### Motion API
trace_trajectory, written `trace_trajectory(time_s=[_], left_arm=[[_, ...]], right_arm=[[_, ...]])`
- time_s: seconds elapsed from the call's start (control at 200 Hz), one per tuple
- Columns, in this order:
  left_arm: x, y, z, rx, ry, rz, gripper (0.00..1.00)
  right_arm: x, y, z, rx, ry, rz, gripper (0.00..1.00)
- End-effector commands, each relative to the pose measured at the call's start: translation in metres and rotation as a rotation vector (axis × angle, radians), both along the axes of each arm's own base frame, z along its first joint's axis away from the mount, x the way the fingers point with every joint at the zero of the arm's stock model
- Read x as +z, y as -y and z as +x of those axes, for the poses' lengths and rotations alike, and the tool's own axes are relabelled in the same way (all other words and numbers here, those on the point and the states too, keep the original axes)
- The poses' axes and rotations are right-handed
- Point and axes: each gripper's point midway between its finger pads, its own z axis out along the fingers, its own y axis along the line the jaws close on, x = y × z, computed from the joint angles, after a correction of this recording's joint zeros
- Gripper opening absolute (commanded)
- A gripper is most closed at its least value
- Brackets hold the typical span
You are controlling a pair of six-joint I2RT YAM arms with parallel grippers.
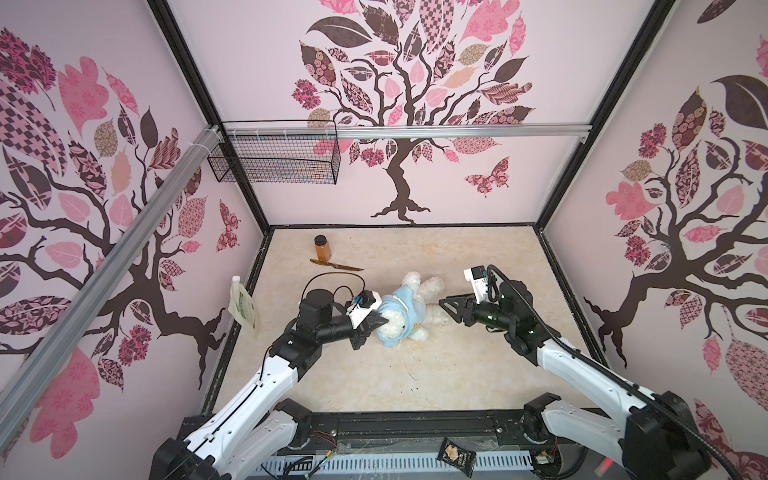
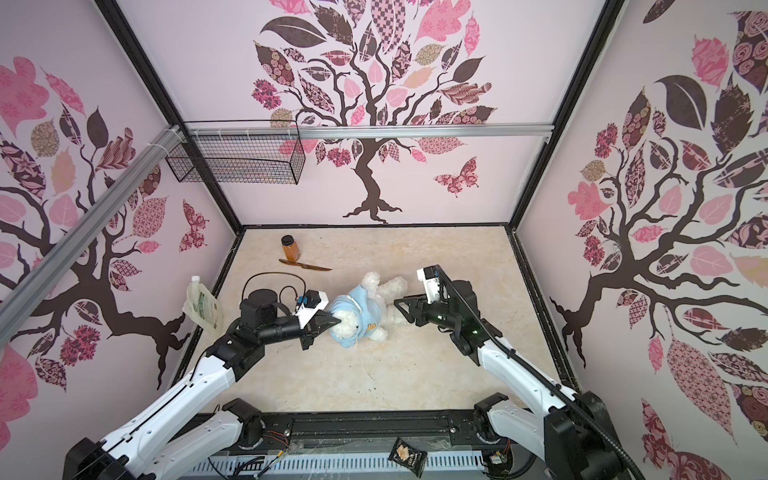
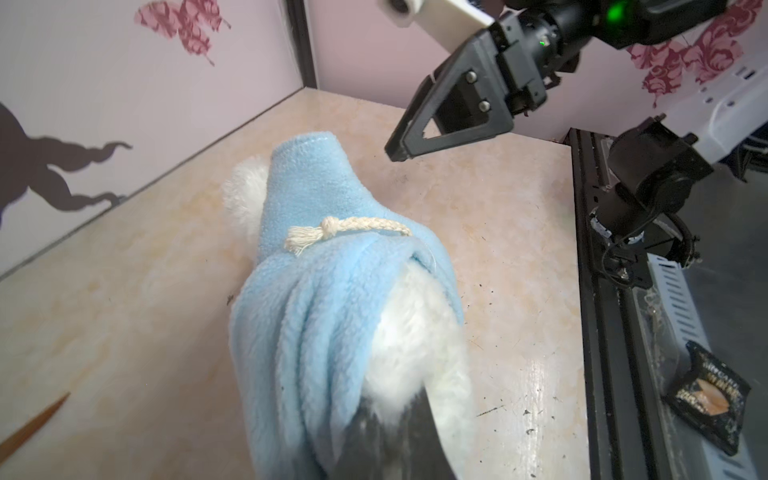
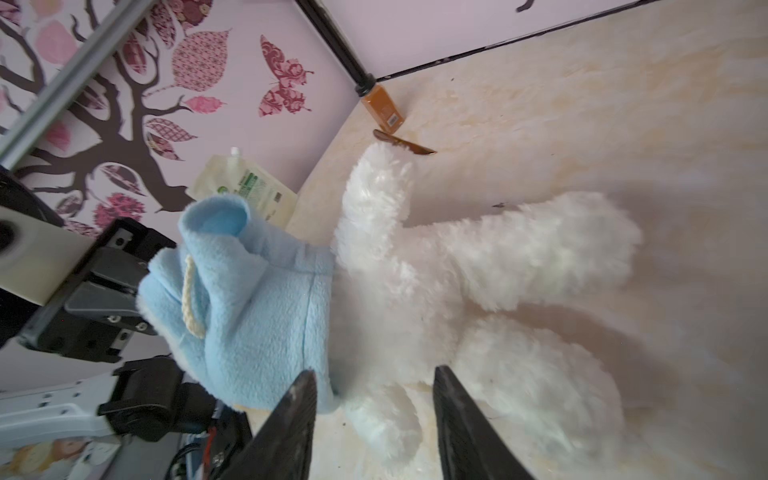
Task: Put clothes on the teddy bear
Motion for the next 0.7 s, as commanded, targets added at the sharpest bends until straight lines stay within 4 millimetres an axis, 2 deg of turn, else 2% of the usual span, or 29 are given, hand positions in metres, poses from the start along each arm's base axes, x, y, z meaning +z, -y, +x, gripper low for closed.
trace_trajectory(time_s=[0.0,0.185,0.415,0.515,0.695], left_arm=[[-0.003,0.004,-0.015,-0.118,0.166,0.014,0.0],[-0.007,0.004,-0.02,-0.139,0.183,0.018,0.0],[-0.011,0.006,-0.021,-0.146,0.167,0.029,0.0],[-0.012,0.007,-0.022,-0.154,0.165,0.033,0.0],[-0.019,0.008,-0.027,-0.181,0.163,0.064,0.0]], right_arm=[[0.014,-0.023,-0.019,0.189,-0.091,0.128,0.47],[0.009,-0.036,-0.022,0.238,-0.102,0.14,0.44],[-0.013,-0.053,-0.033,0.276,-0.149,0.098,0.43],[-0.017,-0.062,-0.036,0.296,-0.157,0.091,0.43],[-0.016,-0.068,-0.026,0.267,-0.164,0.114,0.35]])
